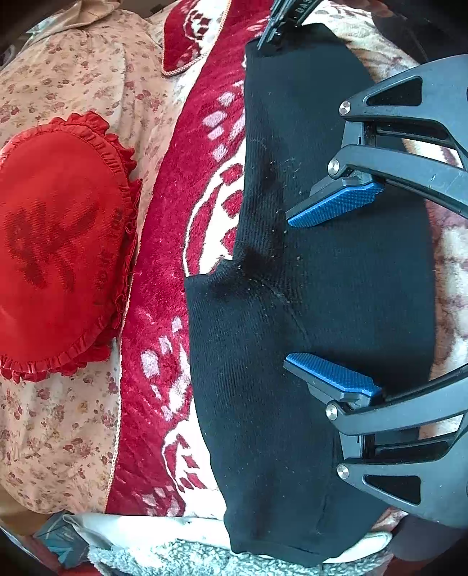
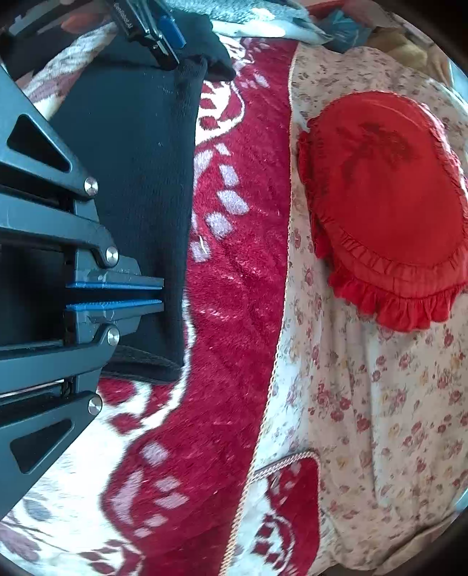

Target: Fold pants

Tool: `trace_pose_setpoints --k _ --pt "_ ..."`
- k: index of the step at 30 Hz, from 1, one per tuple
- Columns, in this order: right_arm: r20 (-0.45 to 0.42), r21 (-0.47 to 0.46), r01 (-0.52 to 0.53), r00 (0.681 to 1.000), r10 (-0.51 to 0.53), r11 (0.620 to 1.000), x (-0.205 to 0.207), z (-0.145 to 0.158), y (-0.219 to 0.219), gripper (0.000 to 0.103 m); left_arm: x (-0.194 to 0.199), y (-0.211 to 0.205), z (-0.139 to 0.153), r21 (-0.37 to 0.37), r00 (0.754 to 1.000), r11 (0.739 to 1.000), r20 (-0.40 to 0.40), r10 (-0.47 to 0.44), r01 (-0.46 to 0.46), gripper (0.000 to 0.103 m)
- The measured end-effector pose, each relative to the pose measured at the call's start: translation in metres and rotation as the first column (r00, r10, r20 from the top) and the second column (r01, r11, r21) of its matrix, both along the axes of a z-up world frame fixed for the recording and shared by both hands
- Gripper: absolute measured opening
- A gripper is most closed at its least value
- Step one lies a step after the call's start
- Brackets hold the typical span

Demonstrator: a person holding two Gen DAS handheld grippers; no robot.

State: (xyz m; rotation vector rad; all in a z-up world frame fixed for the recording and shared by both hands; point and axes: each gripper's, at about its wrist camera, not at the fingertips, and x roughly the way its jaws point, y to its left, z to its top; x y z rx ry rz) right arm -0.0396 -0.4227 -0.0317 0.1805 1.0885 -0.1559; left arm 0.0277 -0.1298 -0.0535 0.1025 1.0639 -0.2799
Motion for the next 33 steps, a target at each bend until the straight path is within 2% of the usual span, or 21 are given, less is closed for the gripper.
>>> trace_pose_setpoints --k 6,11,13,15,18,20,23,27,33 --pt "0.022 0.002 -0.033 0.999 0.033 0.999 -0.025 0.015 0.015 0.013 -0.014 0.001 0.014 -0.033 1.000 0.999 0.023 0.001 0.000 0.073" --pt "-0.004 0.034 -0.038 0.999 0.038 0.999 -0.034 0.004 0.022 0.015 -0.032 -0.009 0.014 -0.056 0.999 0.998 0.022 -0.027 0.028 0.073" --pt "-0.038 0.042 -0.047 0.998 0.048 0.998 -0.036 -0.008 0.023 0.019 -0.036 -0.015 0.007 -0.085 0.999 0.995 -0.010 -0.047 0.046 0.073" --pt "-0.024 0.046 -0.054 0.998 0.055 0.997 -0.037 -0.009 0.021 0.019 -0.037 -0.023 -0.008 -0.109 0.994 0.991 -0.071 -0.079 0.071 0.073" --pt "-0.031 0.065 -0.051 0.998 0.054 0.997 -0.039 -0.002 0.017 0.021 -0.043 -0.032 -0.010 -0.055 0.996 0.995 -0.021 -0.083 0.081 0.073" --pt "-0.002 0.049 -0.043 0.999 0.043 0.998 -0.044 0.009 0.010 0.022 -0.045 -0.036 -0.007 -0.052 0.995 0.994 -0.031 -0.095 0.093 0.073" --pt "0.013 0.039 -0.014 1.000 0.014 0.999 -0.049 0.017 -0.003 0.023 -0.051 -0.036 0.000 -0.121 0.994 0.989 -0.051 -0.094 0.088 0.073" --pt "0.005 0.017 0.015 1.000 -0.015 1.000 -0.047 0.021 -0.019 0.027 -0.062 -0.050 0.009 -0.166 0.991 0.981 -0.077 -0.113 0.099 0.073" --pt "-0.004 0.063 0.019 1.000 -0.019 0.998 -0.040 0.017 -0.035 0.027 -0.085 -0.076 0.002 -0.309 0.962 0.948 -0.229 -0.147 0.071 0.073"
